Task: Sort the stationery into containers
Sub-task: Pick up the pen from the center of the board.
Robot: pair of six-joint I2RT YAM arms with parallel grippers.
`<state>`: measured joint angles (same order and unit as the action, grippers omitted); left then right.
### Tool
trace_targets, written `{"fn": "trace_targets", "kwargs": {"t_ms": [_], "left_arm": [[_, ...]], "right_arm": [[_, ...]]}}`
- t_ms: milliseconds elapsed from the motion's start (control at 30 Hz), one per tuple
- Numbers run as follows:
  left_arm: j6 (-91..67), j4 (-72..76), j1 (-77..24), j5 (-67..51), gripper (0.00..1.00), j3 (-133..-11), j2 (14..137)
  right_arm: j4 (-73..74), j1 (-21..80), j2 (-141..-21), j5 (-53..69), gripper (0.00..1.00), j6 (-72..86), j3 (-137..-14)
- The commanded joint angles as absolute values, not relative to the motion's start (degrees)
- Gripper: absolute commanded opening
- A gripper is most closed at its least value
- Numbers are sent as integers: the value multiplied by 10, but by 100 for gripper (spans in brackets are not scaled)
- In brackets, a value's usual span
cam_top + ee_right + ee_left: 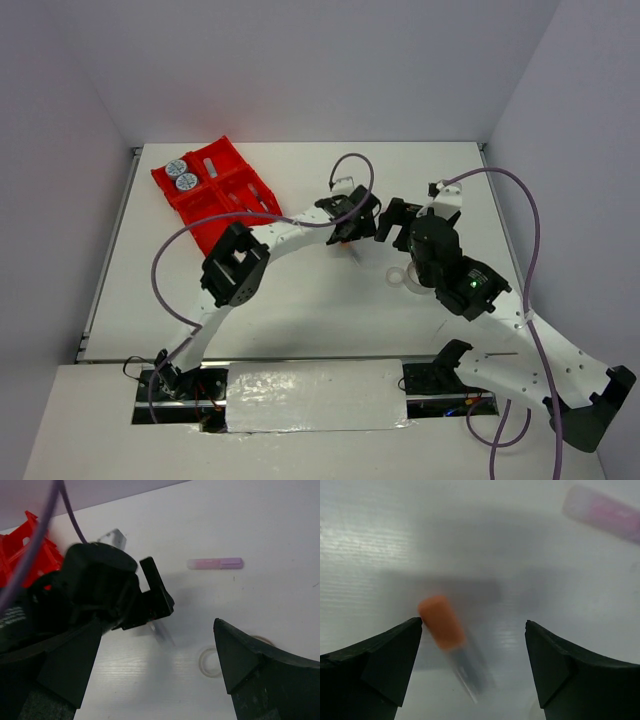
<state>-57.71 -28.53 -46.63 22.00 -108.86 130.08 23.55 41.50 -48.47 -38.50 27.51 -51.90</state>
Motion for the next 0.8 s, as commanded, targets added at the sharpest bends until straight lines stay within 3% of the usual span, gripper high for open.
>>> {"fn": "trace_targets", "kwargs": {"t_ms": [0, 167, 233, 333, 567, 767], "left_arm": [[-614, -329, -458, 252, 96, -1116, 1324], [-608, -334, -468, 245, 92, -1113, 1341], [-600, -342, -470, 246, 87, -1116, 1348], [-583, -331, -473, 219, 71, -1111, 1365], [-557, -351, -497, 201, 74, -1118, 1386], [-549, -367, -503, 202, 71, -1093, 1397]], "right_arm": [[234, 408, -481, -400, 100, 283, -513], [227, 406, -484, -388, 100, 279, -511], [227, 405, -490, -379, 100, 278, -513], [227, 405, -494, -370, 100, 275, -516], [221, 403, -476, -367, 100, 270, -510], [216, 402, -468, -356, 100, 265, -506]]}}
